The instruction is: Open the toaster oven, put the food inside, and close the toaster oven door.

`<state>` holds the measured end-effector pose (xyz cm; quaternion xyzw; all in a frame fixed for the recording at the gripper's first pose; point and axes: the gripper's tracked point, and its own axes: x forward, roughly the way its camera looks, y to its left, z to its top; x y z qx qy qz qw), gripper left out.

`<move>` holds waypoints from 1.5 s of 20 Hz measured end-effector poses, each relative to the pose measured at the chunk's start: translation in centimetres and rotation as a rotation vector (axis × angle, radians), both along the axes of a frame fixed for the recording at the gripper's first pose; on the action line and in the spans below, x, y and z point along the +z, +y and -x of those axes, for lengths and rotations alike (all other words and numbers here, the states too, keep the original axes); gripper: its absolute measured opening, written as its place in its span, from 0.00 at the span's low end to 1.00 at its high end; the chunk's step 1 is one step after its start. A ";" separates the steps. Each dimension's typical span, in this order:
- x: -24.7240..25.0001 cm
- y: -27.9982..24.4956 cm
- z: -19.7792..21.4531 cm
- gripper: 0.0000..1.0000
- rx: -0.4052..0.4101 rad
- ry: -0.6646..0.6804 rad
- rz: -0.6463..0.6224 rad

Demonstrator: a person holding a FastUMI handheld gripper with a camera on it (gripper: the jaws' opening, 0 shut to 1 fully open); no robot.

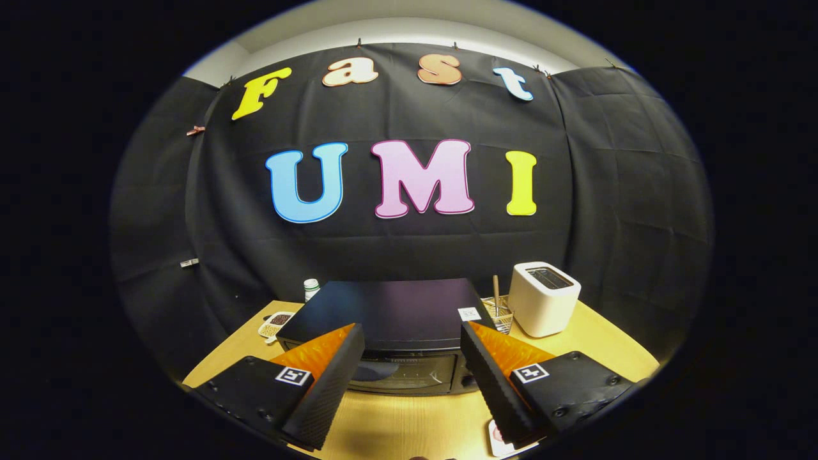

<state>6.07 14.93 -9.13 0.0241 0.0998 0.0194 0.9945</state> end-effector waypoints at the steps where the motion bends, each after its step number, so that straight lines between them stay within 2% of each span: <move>1: -0.7 0.6 -0.5 0.98 0.001 0.012 0.008; 7: -5.1 3.6 -3.1 0.99 0.010 0.078 0.068; 11: -8.6 4.9 -3.4 0.99 0.018 0.151 0.077; 13: -8.1 5.0 -3.7 0.98 -0.003 0.135 0.043; 19: -9.7 4.9 -4.0 1.00 -0.043 0.242 -0.078; 22: -10.0 5.1 -2.7 1.00 -0.028 0.269 -0.106; 30: -11.6 4.9 2.3 1.00 -0.007 0.317 -0.059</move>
